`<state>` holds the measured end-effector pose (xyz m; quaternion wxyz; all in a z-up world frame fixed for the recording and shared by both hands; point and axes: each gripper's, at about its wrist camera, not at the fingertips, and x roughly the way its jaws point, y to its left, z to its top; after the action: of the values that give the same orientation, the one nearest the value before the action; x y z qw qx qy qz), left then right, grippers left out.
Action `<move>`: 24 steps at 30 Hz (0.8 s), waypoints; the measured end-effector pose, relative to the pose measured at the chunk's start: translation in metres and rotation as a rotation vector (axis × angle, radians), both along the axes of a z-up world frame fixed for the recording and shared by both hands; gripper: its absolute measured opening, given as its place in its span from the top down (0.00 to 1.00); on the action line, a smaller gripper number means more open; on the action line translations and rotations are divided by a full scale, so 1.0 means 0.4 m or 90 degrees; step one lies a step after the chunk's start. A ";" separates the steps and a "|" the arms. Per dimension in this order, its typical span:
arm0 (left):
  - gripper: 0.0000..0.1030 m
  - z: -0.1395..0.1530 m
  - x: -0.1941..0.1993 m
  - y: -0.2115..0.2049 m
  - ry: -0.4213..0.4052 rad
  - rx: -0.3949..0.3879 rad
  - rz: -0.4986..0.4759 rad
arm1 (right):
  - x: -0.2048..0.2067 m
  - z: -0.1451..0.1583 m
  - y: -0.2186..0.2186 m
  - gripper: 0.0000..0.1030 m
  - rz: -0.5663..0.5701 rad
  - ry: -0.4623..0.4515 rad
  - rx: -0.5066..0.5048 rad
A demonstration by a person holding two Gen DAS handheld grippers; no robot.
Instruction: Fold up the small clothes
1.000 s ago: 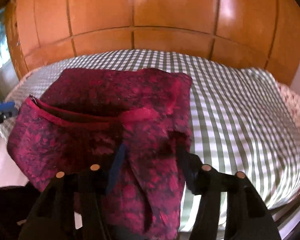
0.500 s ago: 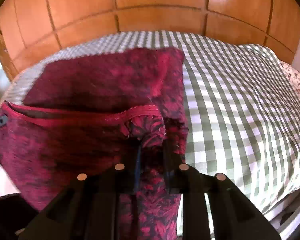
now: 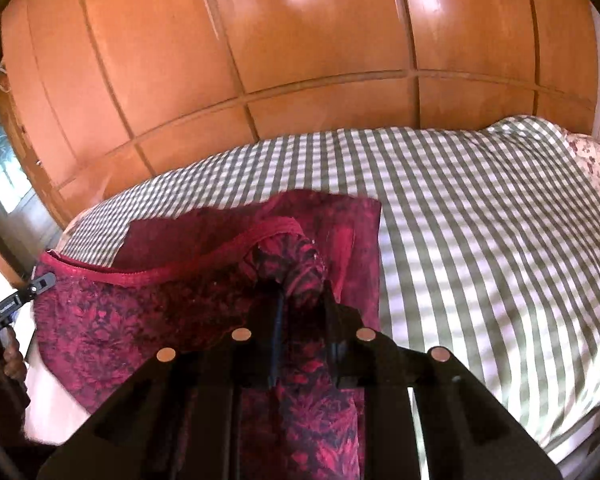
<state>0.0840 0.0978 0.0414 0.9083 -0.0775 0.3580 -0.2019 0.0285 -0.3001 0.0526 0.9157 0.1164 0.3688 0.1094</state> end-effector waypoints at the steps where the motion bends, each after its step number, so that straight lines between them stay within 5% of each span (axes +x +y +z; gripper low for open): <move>1: 0.88 0.003 0.022 -0.007 -0.003 0.007 0.007 | 0.028 0.000 0.002 0.84 -0.007 0.001 0.000; 10: 0.88 -0.021 0.254 -0.074 0.010 0.060 0.066 | 0.244 -0.010 0.027 0.84 -0.069 0.006 -0.033; 16: 0.88 -0.103 0.389 -0.110 0.057 0.099 0.102 | 0.365 -0.085 0.049 0.84 -0.096 0.042 -0.094; 21: 0.87 -0.232 0.447 -0.133 0.135 0.149 0.104 | 0.413 -0.182 0.038 0.84 -0.104 0.093 -0.107; 24: 0.83 -0.225 0.435 -0.130 0.126 0.147 0.101 | 0.405 -0.174 0.031 0.78 -0.096 0.094 -0.099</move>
<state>0.2580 0.0458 -0.0486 0.8845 -0.0201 0.4596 -0.0781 0.1906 -0.2876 -0.0170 0.8979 0.0805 0.4327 0.0023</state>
